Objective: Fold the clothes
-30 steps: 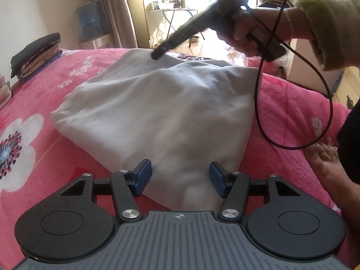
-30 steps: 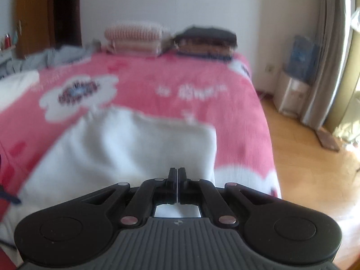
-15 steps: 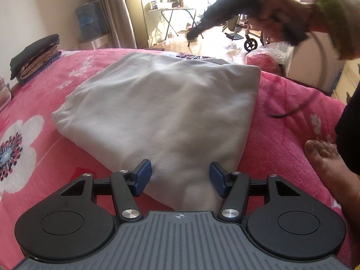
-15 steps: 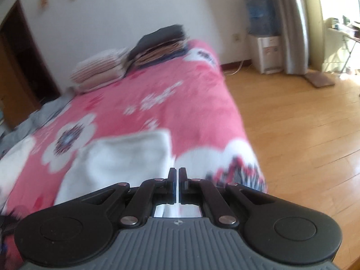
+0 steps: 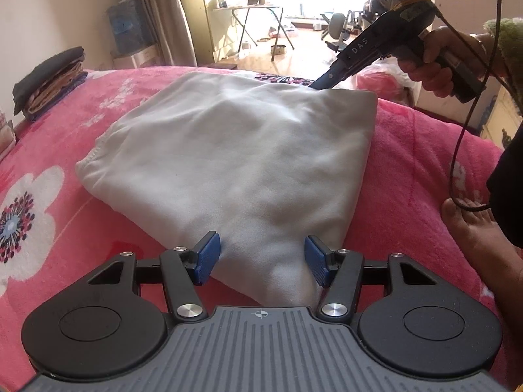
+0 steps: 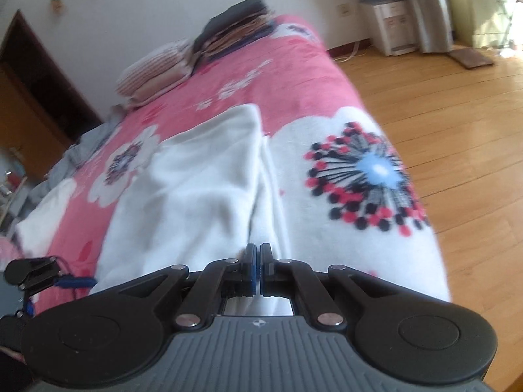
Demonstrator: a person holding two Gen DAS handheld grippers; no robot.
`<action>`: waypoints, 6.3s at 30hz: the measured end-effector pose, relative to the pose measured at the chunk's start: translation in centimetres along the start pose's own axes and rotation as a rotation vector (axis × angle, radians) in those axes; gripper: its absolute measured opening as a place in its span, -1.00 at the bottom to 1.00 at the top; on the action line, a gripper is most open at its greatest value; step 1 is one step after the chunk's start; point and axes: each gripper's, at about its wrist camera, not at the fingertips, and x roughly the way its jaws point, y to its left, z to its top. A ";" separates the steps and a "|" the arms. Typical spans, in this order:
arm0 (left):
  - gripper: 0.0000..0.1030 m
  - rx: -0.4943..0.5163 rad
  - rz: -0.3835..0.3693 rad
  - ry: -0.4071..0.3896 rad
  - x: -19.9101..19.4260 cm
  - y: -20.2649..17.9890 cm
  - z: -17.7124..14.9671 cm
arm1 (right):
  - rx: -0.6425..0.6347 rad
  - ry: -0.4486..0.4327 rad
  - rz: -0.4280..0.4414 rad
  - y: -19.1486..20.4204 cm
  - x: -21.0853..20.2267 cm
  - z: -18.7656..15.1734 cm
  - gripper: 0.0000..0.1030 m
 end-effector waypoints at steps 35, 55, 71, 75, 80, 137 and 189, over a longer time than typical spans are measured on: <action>0.11 -0.052 -0.073 0.042 1.0 2.2 1.2 | -0.207 0.226 0.273 -4.1 0.0 6.7 -1.00; 0.11 -0.055 -0.068 0.043 0.9 2.2 1.1 | -0.241 0.165 0.271 -2.3 5.4 6.5 -1.00; 0.11 -0.057 -0.067 0.039 0.9 2.2 1.1 | -0.269 0.489 0.410 -2.7 3.7 4.3 -1.00; 0.11 -0.055 -0.067 0.037 0.9 2.2 1.0 | -0.239 0.510 0.419 -3.3 2.2 4.1 -1.00; 0.11 -0.057 -0.067 0.035 0.9 2.2 1.0 | -0.222 0.494 0.425 -3.2 0.6 3.9 -1.00; 0.11 -0.159 0.011 -0.035 0.7 0.8 0.7 | -0.356 0.035 -0.121 9.4 10.7 8.0 -1.00; 0.14 -0.209 0.003 -0.042 0.1 1.2 0.4 | -0.456 0.362 -0.023 10.3 3.6 2.9 -1.00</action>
